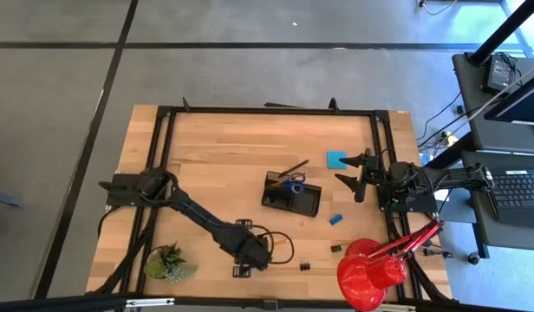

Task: Pick and place office supplies into organizer
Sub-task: Put the yellow pencil into the black desk organizer

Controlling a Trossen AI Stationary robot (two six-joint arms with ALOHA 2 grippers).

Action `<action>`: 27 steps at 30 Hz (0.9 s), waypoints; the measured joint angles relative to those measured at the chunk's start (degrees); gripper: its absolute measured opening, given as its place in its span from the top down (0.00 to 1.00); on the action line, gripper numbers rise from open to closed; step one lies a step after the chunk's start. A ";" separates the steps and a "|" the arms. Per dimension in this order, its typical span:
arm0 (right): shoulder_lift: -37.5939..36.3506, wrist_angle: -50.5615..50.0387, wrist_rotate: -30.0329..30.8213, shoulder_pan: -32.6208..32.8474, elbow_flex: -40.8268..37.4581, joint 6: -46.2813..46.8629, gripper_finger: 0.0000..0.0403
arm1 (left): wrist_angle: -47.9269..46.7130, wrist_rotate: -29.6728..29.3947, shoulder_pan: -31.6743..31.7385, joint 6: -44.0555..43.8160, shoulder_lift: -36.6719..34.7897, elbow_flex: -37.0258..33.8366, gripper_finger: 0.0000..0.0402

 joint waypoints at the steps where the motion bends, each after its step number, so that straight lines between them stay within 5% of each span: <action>1: 0.00 -0.01 0.00 0.00 0.00 0.02 0.23 | -0.21 -0.23 -0.04 -0.04 0.29 0.22 0.65; 9: 0.00 -0.01 0.00 0.00 0.00 -0.01 0.23 | 0.02 0.60 0.00 -1.14 0.52 0.22 0.68; 27: 0.00 -0.02 -0.02 -0.01 0.00 -0.12 0.23 | -3.87 1.92 1.05 -3.90 0.68 0.13 0.98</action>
